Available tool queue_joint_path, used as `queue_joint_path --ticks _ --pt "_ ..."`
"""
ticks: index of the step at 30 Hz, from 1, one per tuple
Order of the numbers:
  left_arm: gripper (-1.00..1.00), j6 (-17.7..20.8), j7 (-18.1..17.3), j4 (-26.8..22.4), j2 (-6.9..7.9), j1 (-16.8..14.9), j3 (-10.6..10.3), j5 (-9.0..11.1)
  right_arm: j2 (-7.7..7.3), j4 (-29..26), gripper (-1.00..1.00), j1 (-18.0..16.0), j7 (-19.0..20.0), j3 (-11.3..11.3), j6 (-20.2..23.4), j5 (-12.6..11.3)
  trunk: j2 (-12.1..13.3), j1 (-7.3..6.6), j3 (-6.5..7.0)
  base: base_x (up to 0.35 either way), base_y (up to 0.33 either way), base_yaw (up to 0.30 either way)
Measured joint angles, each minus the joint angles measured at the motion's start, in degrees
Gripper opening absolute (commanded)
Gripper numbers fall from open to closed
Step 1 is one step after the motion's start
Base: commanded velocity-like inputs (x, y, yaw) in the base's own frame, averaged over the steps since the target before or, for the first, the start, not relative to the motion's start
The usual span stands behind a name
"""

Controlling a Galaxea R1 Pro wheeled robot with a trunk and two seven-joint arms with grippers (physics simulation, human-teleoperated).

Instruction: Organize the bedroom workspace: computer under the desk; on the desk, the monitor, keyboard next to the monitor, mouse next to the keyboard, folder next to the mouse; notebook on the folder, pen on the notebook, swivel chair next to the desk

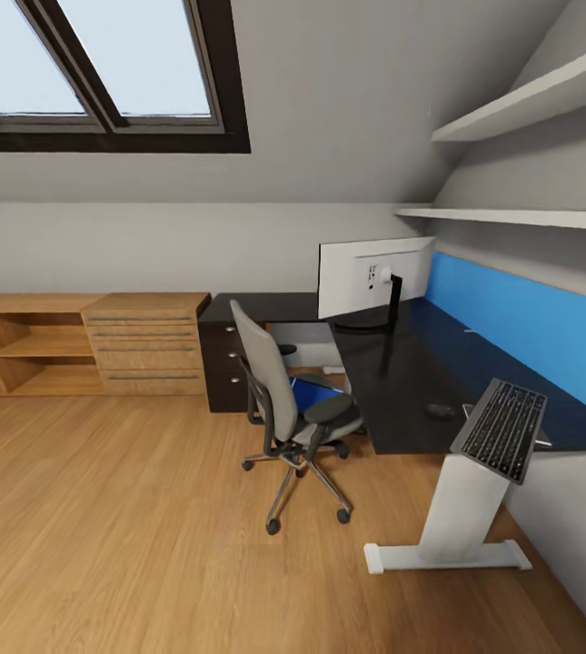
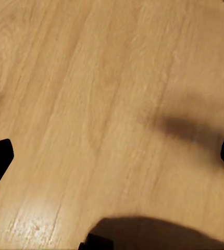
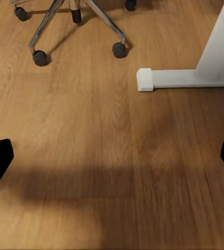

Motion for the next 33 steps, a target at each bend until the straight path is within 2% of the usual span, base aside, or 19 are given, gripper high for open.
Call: queue_joint_path --ticks 2,3,4,5,6,10,13,15,16,19,22,23,25,29,30,33 --pt "1.00 0.64 0.05 -3.51 -0.46 0.00 -0.03 -0.17 0.10 -0.60 1.00 0.00 -0.06 0.00 0.07 0.37 -0.80 0.44 -0.36 0.000 0.000 0.000" --pt "1.00 7.08 0.65 -10.45 -1.02 -0.01 0.00 -0.34 0.24 -5.16 1.00 -0.36 -0.29 -0.07 1.07 0.37 -1.20 0.66 -0.53 0.000 0.000 0.000" --pt "1.00 9.12 1.05 -13.89 -1.10 -0.02 0.04 -0.38 0.25 -6.37 1.00 -0.56 -0.32 -0.11 1.54 0.32 -1.60 0.88 -0.71 0.000 0.000 0.000" --pt "1.00 19.48 5.66 -21.28 -1.69 0.00 -0.25 -0.39 0.31 -11.23 1.00 -2.19 -0.73 -0.19 6.74 0.15 -2.00 1.10 -0.89 0.000 0.000 0.000" --pt "1.00 22.44 7.81 -29.47 -2.14 -0.04 -0.88 -0.41 0.33 -12.44 1.00 -4.63 -1.17 -0.19 9.70 0.14 -2.40 1.31 -1.05 0.000 0.000 0.000" --pt "1.00 26.04 11.21 -36.22 -3.12 -0.01 -2.21 -0.31 0.47 -13.25 1.00 -11.47 -2.57 -0.26 18.24 0.19 -4.01 2.20 -1.79 0.000 0.000 0.000" --pt "1.00 28.88 12.41 -42.02 -4.09 -0.01 -3.33 -0.26 0.59 -11.74 1.00 -18.86 -3.63 -0.31 26.96 0.19 -5.21 2.85 -2.32 0.000 0.000 0.000" --pt "1.00 30.96 12.65 -44.98 -4.81 0.00 -3.84 -0.26 0.73 -10.39 1.00 -21.92 -3.93 -0.34 29.69 0.15 -6.01 3.29 -2.69 0.000 0.000 0.000" --pt "1.00 33.62 12.80 -48.10 -5.68 0.00 -4.22 -0.27 0.97 -8.96 1.00 -24.65 -4.11 -0.34 31.44 0.15 -6.41 3.51 -2.86 0.000 0.000 0.000" --pt "1.00 38.09 12.93 -53.10 -6.94 0.00 -4.56 -0.30 1.50 -6.97 1.00 -28.59 -4.31 -0.39 33.11 0.11 -7.62 4.17 -3.41 0.000 0.000 0.000" --pt "1.00 45.12 13.06 -60.70 -8.18 0.00 -4.91 -0.27 2.41 -4.80 1.00 -33.50 -5.22 -0.42 35.19 0.11 -8.82 4.83 -3.94 0.000 0.000 0.000" --pt "1.00 47.54 13.08 -64.44 -9.13 0.00 -5.04 -0.23 3.96 -4.25 1.00 -35.57 -6.29 -0.36 38.57 0.13 -9.22 5.05 -4.12 0.000 0.000 0.000" --pt "1.00 48.23 13.09 -65.66 -9.84 0.01 -5.03 -0.24 5.03 -4.05 1.00 -36.48 -6.61 -0.39 41.03 0.17 -10.02 5.49 -4.49 0.000 0.000 0.000" --pt "1.00 48.70 13.04 -66.02 -10.32 0.01 -4.88 -0.27 6.18 -2.53 1.00 -37.21 -6.81 -0.13 42.82 0.46 -11.63 6.37 -5.21 0.000 0.000 0.000" --pt "1.00 48.73 13.02 -65.73 -10.00 0.01 -4.67 -0.40 6.74 -1.05 1.00 -37.39 -6.82 -0.07 43.21 0.57 -12.03 6.59 -5.39 0.000 0.000 0.000" --pt "1.00 48.65 13.00 -65.64 -9.41 0.01 -4.59 -0.42 6.89 -0.68 1.00 -37.44 -6.76 -0.07 43.30 0.62 -13.23 7.25 -5.93 0.000 0.000 0.000"
